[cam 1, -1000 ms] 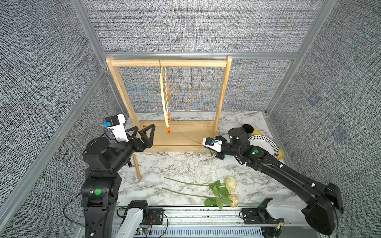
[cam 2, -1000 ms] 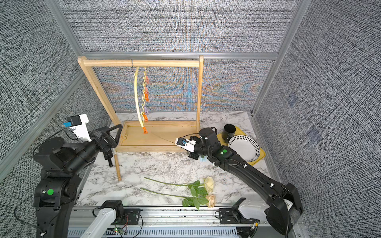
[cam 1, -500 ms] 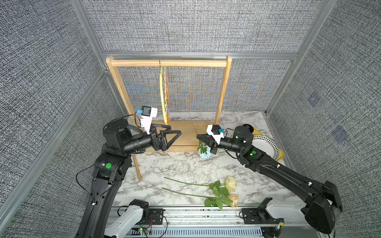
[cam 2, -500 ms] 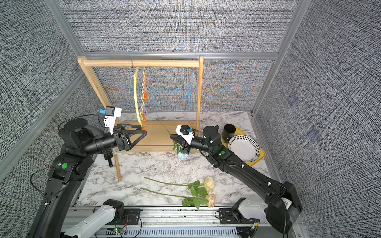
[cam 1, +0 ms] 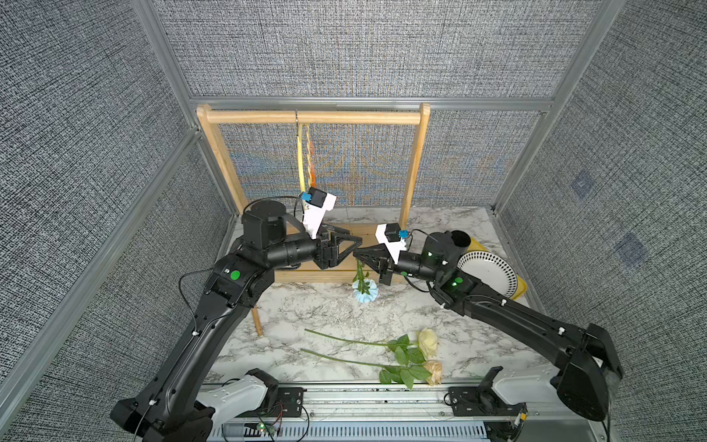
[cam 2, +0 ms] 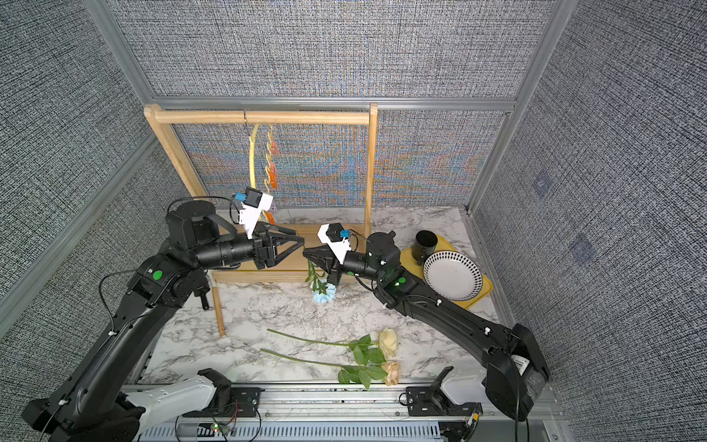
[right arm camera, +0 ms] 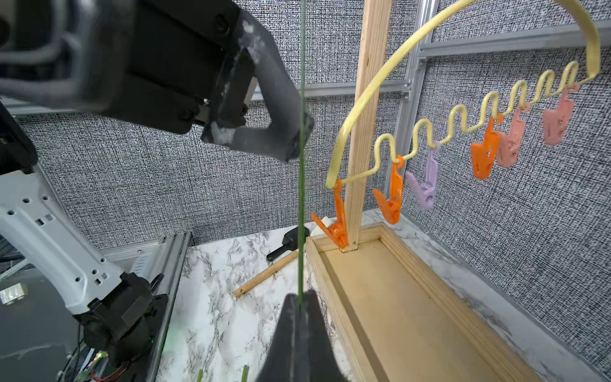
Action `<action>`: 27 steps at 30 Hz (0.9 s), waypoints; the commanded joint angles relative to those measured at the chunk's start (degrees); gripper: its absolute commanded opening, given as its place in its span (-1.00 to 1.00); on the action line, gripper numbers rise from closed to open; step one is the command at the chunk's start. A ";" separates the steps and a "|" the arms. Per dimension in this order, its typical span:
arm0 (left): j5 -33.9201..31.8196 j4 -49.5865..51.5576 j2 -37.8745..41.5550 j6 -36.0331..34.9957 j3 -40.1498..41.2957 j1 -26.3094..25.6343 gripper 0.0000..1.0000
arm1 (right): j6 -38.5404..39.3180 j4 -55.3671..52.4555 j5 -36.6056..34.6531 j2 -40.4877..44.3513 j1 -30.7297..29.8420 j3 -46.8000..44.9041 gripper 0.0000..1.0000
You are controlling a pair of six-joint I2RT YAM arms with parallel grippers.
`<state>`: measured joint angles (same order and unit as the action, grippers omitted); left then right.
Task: Dry the flowers on a clothes hanger
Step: Pick up the flower at the center of the board.
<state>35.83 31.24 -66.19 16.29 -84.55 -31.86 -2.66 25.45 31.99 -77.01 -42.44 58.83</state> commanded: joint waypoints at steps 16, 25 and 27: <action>-5.57 0.51 -1.86 -5.23 -1.24 -1.53 -0.14 | -2.68 1.44 0.67 1.60 -0.02 0.07 -1.00; -5.47 0.40 -2.08 -5.20 -1.32 -1.54 0.14 | -3.32 1.77 -0.45 2.16 0.04 -0.07 -1.00; -6.29 0.42 -1.43 -5.48 -0.97 -1.50 0.14 | -3.49 1.79 -1.57 2.63 0.10 -0.46 -1.00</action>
<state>31.97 32.58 -68.25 11.68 -85.80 -33.56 -5.85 24.58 30.89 -75.31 -42.39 58.72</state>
